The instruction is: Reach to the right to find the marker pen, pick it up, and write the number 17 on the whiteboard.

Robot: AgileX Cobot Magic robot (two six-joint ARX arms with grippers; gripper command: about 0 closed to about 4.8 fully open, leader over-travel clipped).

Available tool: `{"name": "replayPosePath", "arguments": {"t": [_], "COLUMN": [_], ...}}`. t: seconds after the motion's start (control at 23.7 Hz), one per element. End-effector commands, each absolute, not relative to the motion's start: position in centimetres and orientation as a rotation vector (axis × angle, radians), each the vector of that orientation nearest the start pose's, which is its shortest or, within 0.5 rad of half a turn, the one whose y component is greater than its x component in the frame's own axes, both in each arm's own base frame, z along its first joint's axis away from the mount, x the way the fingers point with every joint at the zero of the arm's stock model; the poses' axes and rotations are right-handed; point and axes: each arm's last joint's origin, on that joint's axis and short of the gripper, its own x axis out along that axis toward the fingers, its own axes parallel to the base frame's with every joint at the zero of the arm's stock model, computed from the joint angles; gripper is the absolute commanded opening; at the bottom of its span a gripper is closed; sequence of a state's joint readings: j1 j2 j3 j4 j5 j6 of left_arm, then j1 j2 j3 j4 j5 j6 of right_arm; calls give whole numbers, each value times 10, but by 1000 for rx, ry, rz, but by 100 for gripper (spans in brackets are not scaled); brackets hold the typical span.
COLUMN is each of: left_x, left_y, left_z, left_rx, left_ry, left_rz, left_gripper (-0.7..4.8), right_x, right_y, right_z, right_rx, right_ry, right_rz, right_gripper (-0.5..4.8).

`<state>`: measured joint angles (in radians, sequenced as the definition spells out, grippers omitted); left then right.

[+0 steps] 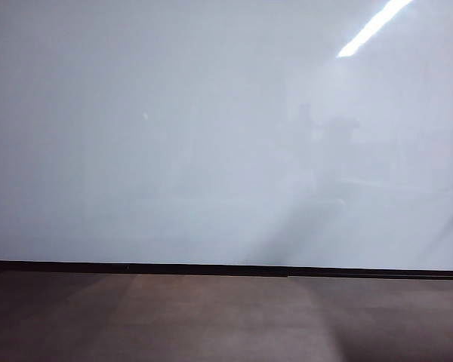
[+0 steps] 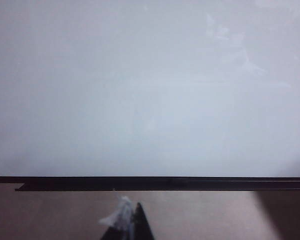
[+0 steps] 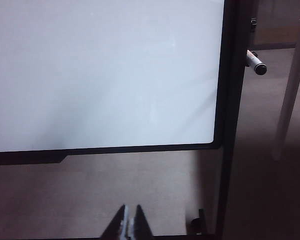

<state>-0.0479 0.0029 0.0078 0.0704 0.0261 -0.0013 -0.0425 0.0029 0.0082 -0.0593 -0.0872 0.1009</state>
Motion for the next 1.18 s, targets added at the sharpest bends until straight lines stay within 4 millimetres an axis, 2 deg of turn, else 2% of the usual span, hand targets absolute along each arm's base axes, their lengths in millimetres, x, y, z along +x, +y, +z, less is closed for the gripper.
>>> {"name": "replayPosePath", "arguments": {"t": [0.04, 0.46, 0.63, 1.18], "left_x": [97, 97, 96, 76], "left_y": [-5, -6, -13, -61], "left_z": [174, 174, 174, 174], "left_rx": [-5, -5, -10, -35], "left_ry": [-88, -88, -87, -82], "left_rz": [-77, -82, -126, -664], "left_gripper": [-5, -5, -5, -5], "right_x": [97, 97, 97, 97], "right_y": [-2, -2, -2, -2], "right_z": [162, 162, 162, 163], "right_rx": [106, 106, 106, 107], "right_ry": [30, 28, 28, 17], "right_rz": [37, 37, 37, 37], "right_gripper": [21, 21, 21, 21]}}
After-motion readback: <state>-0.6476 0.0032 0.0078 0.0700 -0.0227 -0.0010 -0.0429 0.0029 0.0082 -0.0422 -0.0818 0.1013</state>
